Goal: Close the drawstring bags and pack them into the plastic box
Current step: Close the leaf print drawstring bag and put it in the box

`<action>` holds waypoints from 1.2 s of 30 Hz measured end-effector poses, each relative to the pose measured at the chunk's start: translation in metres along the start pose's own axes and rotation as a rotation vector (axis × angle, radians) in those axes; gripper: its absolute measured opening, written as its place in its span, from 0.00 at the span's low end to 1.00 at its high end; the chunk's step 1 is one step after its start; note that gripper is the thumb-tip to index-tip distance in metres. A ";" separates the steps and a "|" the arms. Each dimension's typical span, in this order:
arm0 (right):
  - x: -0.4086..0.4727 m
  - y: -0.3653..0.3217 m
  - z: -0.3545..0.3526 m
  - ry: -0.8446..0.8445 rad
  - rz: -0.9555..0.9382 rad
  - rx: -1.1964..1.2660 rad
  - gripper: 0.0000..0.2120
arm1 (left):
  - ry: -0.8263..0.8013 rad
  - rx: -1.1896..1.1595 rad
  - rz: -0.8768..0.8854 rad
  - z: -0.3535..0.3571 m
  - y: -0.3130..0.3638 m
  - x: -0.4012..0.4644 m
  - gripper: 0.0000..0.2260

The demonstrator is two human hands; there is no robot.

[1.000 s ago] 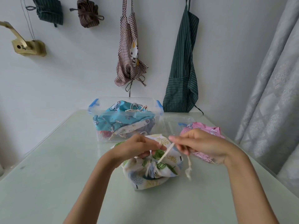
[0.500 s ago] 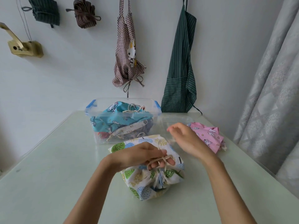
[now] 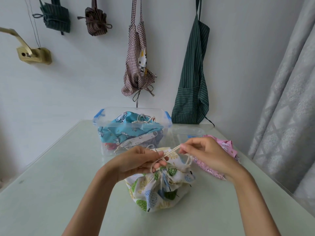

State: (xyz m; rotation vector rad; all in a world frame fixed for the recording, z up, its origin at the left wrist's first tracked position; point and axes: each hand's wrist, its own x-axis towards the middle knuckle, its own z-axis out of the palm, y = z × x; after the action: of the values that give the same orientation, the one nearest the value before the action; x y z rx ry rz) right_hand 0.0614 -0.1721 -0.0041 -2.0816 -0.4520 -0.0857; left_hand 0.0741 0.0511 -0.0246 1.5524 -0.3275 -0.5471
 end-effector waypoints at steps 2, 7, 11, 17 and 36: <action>-0.004 -0.008 -0.004 -0.022 -0.050 0.056 0.09 | 0.056 -0.096 -0.001 -0.002 -0.002 0.002 0.12; -0.016 -0.031 0.001 -0.374 -0.018 -0.060 0.13 | 0.171 -0.237 0.045 -0.004 0.000 0.002 0.11; -0.013 -0.034 0.010 -0.246 -0.001 -0.198 0.17 | 0.217 -0.239 0.051 0.001 0.002 0.001 0.08; 0.007 -0.014 0.033 -0.180 0.069 -0.225 0.12 | 0.241 -0.077 0.163 0.006 0.005 0.000 0.11; 0.013 0.009 0.043 -0.241 0.323 0.583 0.13 | 0.516 0.421 0.493 0.006 -0.003 0.004 0.06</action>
State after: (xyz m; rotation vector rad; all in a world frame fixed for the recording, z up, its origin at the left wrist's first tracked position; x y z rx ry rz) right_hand 0.0720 -0.1365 -0.0310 -1.5637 -0.2380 0.4423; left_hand 0.0746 0.0443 -0.0286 1.8646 -0.4232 0.3304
